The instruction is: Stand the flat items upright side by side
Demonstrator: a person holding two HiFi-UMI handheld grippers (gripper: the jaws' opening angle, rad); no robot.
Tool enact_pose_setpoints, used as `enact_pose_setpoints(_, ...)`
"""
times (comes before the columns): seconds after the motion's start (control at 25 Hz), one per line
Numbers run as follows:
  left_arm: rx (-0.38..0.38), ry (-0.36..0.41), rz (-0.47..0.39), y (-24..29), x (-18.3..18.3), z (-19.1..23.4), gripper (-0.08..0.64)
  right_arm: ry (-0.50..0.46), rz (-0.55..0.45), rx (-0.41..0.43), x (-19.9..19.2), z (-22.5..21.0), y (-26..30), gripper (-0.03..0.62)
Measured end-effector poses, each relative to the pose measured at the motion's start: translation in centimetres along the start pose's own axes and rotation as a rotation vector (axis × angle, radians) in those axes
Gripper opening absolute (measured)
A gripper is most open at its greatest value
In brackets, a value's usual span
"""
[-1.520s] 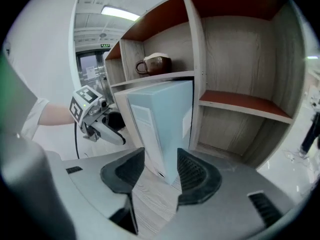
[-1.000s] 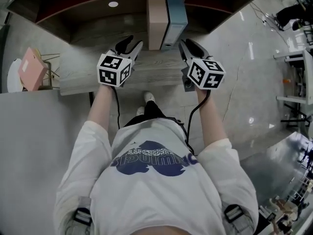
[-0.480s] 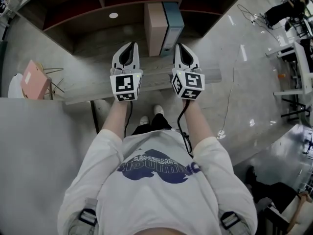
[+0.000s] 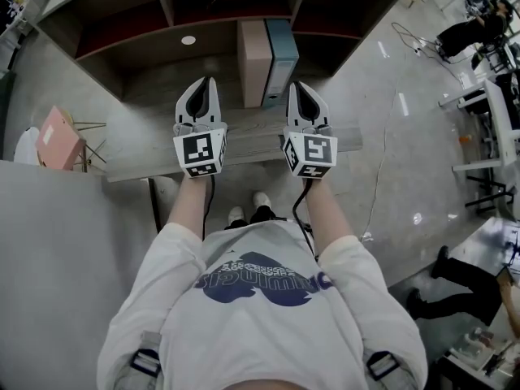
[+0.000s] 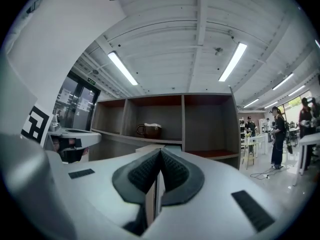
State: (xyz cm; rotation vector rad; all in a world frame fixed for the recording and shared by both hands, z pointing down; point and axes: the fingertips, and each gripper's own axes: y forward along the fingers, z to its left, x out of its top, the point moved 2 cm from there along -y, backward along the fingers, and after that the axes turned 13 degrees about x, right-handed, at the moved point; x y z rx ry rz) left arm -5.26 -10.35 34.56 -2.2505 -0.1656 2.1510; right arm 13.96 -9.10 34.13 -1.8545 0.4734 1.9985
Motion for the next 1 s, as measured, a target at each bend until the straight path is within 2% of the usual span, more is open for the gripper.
enact_pose_setpoints(0.12, 0.02, -0.006, -0.003, 0.0, 0.2, 0.3, 0.006, -0.047, -0.001, -0.034, 0.3, -0.2, -0.2, -0.002)
enact_pose_setpoints(0.44, 0.043, -0.001, -0.012, -0.3, 0.6, 0.4, 0.006, -0.065, -0.031, -0.008, 1.2, -0.5, -0.5, -0.002)
enact_pose_setpoints(0.64, 0.053, 0.002, -0.019, -0.4, 0.8, 0.2, 0.006, -0.107, -0.043, 0.005, 1.9, -0.4, -0.8, -0.002)
enact_pose_setpoints(1.0, 0.072, 0.006, -0.022, -0.5, 1.0, 0.3, 0.006, -0.117, -0.057, -0.017, 2.4, -1.2, -1.4, -0.002)
